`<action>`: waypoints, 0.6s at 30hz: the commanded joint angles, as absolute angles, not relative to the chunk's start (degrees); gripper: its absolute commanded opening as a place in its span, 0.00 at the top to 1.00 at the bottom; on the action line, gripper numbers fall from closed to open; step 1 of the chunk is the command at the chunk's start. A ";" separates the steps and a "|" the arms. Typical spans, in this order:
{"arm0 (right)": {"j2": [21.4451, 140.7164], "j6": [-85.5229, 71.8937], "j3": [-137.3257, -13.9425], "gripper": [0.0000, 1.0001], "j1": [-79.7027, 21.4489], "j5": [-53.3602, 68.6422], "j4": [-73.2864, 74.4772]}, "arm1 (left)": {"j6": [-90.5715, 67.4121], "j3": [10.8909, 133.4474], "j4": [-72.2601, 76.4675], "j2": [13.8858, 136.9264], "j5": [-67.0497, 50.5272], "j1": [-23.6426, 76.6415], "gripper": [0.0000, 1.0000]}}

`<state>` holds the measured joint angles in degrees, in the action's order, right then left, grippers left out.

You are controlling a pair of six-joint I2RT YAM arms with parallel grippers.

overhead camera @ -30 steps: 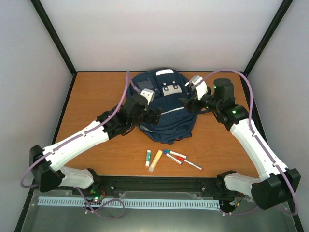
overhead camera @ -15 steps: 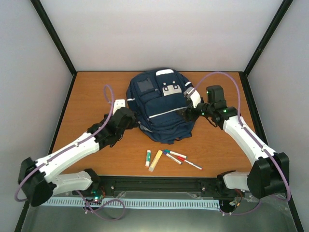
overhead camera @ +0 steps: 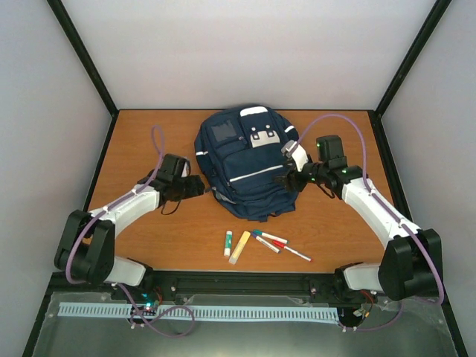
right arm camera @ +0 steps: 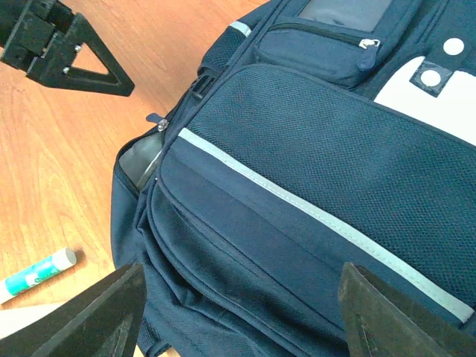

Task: Pack the student bag
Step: Adjust the student bag at the center of the board.

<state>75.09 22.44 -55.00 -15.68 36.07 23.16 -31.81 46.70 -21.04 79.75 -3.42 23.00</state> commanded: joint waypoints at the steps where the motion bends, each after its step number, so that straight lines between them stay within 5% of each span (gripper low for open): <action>1: 75.96 24.38 -54.69 0.27 -15.18 38.89 23.38 | -36.06 43.44 -9.79 81.27 -18.33 19.46 0.32; 18: 76.87 24.57 -55.09 0.29 -15.14 39.85 24.25 | -39.77 39.39 10.87 89.60 -33.39 15.29 0.38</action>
